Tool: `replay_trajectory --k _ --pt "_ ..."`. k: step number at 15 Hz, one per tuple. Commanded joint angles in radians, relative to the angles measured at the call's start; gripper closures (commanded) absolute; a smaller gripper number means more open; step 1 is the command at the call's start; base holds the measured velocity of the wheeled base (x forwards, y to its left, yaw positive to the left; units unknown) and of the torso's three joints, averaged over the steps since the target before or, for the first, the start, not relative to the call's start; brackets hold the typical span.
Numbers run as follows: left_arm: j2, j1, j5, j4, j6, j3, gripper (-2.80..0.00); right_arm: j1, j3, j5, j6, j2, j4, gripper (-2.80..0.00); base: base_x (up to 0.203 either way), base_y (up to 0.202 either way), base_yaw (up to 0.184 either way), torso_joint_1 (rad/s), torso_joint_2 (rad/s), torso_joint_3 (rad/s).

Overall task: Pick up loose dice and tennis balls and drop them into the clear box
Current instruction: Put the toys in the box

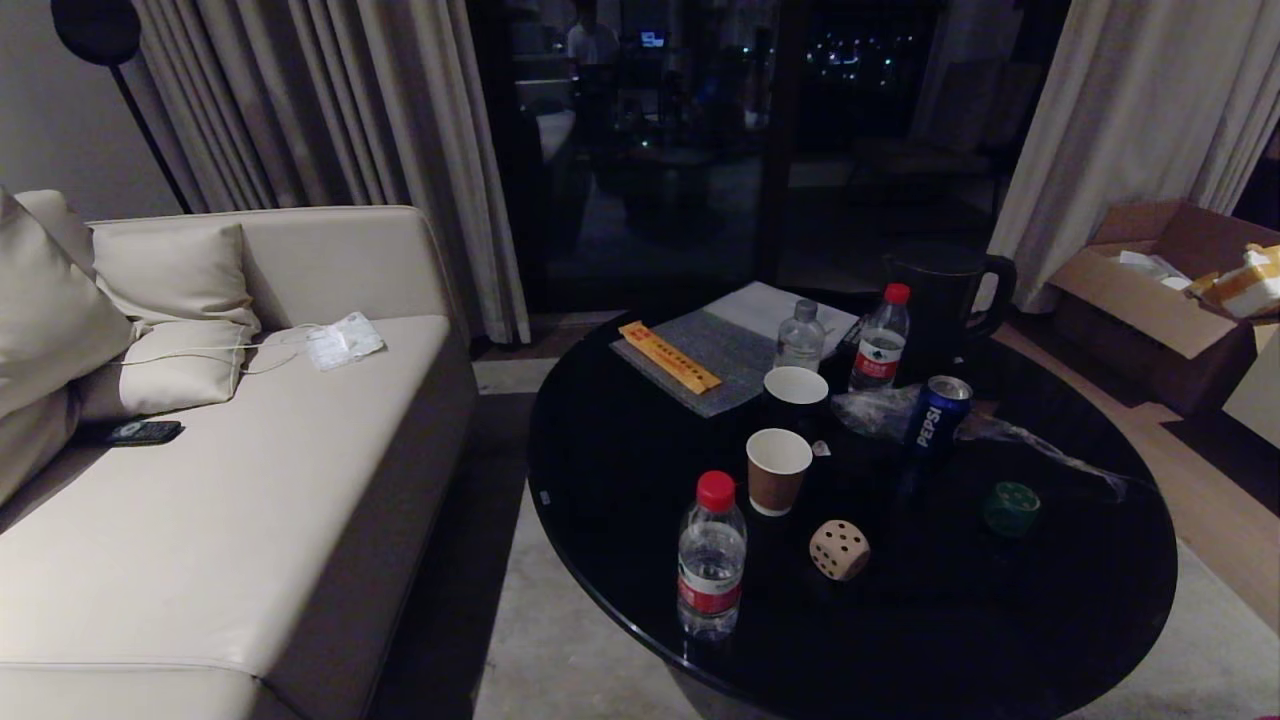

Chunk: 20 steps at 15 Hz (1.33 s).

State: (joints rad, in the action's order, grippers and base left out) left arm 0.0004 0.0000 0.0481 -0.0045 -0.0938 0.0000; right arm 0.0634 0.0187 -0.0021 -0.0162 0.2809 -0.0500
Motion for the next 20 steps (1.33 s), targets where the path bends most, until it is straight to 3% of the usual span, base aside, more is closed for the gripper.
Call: replay_trajectory --k 1,9,11,20 --pt "0.001 0.000 0.001 0.000 -0.001 0.002 0.00 -0.002 -0.005 -0.010 -0.009 0.001 0.011 0.00 0.000 0.000 0.000 0.000 0.00 0.000" --pt "0.001 0.000 0.001 0.000 -0.001 0.002 0.00 -0.059 -0.013 -0.010 -0.017 -0.287 0.034 0.00 0.000 0.000 0.000 0.000 0.00 0.000" --pt "0.001 0.000 0.001 0.000 -0.001 0.002 0.00 -0.060 -0.014 -0.010 -0.051 -0.279 0.036 0.00 0.000 0.000 0.000 0.000 0.00 0.000" --pt "0.001 0.000 -0.006 0.001 0.011 0.002 0.00 -0.060 -0.013 -0.010 -0.050 -0.279 0.036 0.00 0.000 0.000 0.000 0.000 0.00 0.000"
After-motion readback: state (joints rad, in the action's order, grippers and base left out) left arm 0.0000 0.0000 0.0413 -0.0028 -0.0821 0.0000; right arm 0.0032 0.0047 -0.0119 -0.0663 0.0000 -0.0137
